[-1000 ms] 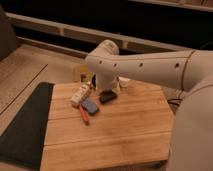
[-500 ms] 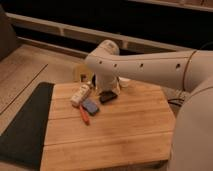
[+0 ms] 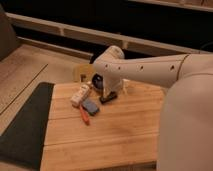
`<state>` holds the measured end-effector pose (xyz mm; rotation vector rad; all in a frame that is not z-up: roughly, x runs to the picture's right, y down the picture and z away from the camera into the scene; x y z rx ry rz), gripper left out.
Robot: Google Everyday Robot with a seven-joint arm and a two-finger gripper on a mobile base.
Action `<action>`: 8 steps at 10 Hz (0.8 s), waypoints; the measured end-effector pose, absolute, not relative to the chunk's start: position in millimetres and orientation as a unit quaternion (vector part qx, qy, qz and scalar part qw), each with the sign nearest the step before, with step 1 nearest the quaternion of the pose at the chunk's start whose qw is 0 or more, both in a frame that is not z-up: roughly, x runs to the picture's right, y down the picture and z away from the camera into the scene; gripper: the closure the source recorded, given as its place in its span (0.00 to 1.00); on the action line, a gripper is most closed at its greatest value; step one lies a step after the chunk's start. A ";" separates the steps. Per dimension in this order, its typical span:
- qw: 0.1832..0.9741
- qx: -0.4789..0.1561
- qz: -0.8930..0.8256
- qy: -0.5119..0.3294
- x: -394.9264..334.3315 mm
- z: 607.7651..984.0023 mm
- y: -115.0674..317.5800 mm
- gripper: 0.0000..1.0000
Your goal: Push the ceramic bowl across the table
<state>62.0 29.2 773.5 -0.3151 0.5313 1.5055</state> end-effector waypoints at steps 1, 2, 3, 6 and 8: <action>0.689 -0.146 0.669 0.237 74.8 792.7 26.0 0.35; 0.698 -0.159 0.658 0.234 84.1 813.3 24.2 0.35; 0.708 -0.175 0.645 0.229 84.2 828.1 24.4 0.35; 0.737 -0.242 0.596 0.207 74.8 868.9 27.2 0.35; 0.745 -0.271 0.577 0.196 69.8 887.9 25.8 0.35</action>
